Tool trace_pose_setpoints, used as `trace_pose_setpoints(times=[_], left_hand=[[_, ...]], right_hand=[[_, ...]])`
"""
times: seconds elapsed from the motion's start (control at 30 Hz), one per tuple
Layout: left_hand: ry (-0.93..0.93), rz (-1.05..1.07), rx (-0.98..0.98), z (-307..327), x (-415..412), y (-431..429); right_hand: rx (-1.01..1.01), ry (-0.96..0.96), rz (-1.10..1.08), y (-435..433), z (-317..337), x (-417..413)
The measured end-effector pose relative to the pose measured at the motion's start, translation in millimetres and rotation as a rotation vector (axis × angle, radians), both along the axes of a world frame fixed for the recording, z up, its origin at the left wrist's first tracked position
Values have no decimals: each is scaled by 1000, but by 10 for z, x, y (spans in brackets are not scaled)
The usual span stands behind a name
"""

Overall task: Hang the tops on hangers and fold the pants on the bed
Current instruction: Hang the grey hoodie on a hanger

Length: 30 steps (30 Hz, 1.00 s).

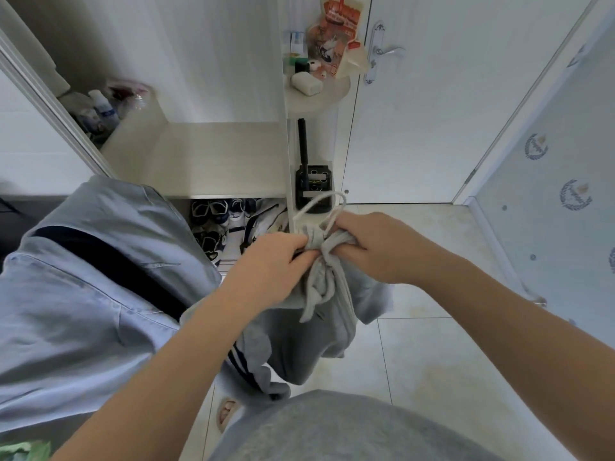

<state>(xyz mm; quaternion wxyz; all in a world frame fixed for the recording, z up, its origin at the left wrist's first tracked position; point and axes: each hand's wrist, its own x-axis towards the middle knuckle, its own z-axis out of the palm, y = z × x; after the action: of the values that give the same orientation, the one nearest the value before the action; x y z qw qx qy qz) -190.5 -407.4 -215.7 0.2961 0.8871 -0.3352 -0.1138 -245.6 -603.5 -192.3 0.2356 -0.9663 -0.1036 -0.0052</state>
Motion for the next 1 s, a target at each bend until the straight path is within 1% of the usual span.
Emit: trace_pose_setpoints(times=[0.1,0.17,0.2,0.27,0.33,0.37,0.4,0.43,0.5,0.53,0.63,0.67,0.7,0.77,0.87,0.93,1.0], left_hand=[[27,-54,-109,-7,82,86],[-20,-57,-160,-49,142,124],[-80,-3,-177,-73,181,127],[-199,190,-222,-125,250,130],[-250,345,-311,-154,226,117],[-233,375,-345,-170,175,94],[-173,374,-359,-191,107,53],[-66,360,-354,-212,42,-1],[175,364,-337,-258,-48,-127],[256,393,-339,-291,-45,-190],[441,495,-375,-323,85,-328],[464,514,-379,-341,154,-358],[451,538,-372,-354,227,-367],[366,621,-396,-356,383,-332],[253,718,-553,-254,589,-234],[177,675,-644,-171,663,-222],[68,576,-688,-89,669,-269]], right_hand=[[169,83,-39,36,28,-20],[337,172,-61,21,18,5],[445,217,-86,5,7,14],[650,303,-130,-34,-10,12],[789,383,-154,-61,-8,-5],[842,387,-175,-53,-2,-9],[879,366,-221,-31,-6,2],[896,323,-288,-7,-23,24],[856,239,-408,55,-54,71],[825,217,-439,98,-68,87],[737,198,-452,213,-75,82],[706,198,-444,228,-56,70],[672,198,-433,226,-31,59],[593,217,-402,171,27,39],[450,225,-357,37,78,-11],[327,205,-338,-29,52,-39],[102,268,-302,-64,-18,-19]])
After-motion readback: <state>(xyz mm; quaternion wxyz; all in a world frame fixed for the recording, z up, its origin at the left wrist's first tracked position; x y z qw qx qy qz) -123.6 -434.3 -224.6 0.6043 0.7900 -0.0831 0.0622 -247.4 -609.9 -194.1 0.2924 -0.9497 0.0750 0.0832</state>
